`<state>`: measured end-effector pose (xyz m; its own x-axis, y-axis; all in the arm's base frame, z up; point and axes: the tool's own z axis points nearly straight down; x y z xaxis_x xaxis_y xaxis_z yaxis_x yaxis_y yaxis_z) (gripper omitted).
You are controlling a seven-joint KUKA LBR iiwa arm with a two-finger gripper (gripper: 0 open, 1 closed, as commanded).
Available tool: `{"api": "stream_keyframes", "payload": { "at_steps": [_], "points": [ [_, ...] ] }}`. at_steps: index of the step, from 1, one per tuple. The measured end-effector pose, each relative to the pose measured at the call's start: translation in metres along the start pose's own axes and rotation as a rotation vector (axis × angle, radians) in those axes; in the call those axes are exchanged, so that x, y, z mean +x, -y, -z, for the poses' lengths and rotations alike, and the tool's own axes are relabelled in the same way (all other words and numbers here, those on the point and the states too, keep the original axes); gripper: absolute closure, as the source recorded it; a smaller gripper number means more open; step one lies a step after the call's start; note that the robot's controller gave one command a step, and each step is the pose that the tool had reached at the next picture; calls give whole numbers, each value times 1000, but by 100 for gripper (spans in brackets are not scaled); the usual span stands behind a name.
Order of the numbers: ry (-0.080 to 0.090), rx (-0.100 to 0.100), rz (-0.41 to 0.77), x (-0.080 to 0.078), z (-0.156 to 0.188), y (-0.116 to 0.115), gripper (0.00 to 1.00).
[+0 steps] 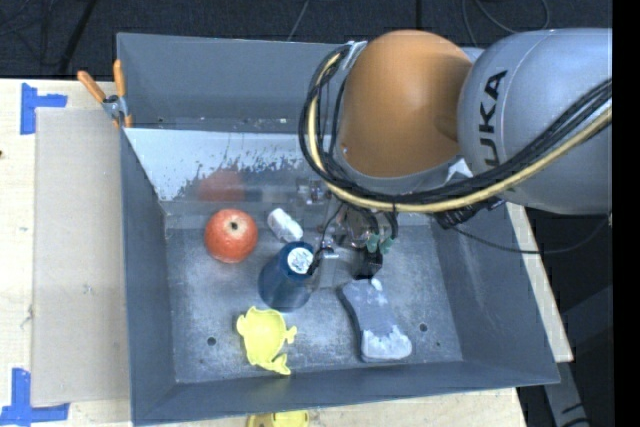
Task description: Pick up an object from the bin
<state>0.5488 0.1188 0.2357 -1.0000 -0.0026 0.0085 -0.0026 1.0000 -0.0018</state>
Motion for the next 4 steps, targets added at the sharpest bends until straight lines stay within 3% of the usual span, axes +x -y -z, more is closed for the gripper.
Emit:
{"api": "stream_keyframes", "payload": {
  "at_steps": [1,2,3,4],
  "points": [
    [8,-2,-3,-1,5,0,0],
    [18,-5,-35,-7,-31,14,0],
    [4,-1,4,-2,-68,28,0],
    [9,0,129,3,-85,24,0]
  ]
}}
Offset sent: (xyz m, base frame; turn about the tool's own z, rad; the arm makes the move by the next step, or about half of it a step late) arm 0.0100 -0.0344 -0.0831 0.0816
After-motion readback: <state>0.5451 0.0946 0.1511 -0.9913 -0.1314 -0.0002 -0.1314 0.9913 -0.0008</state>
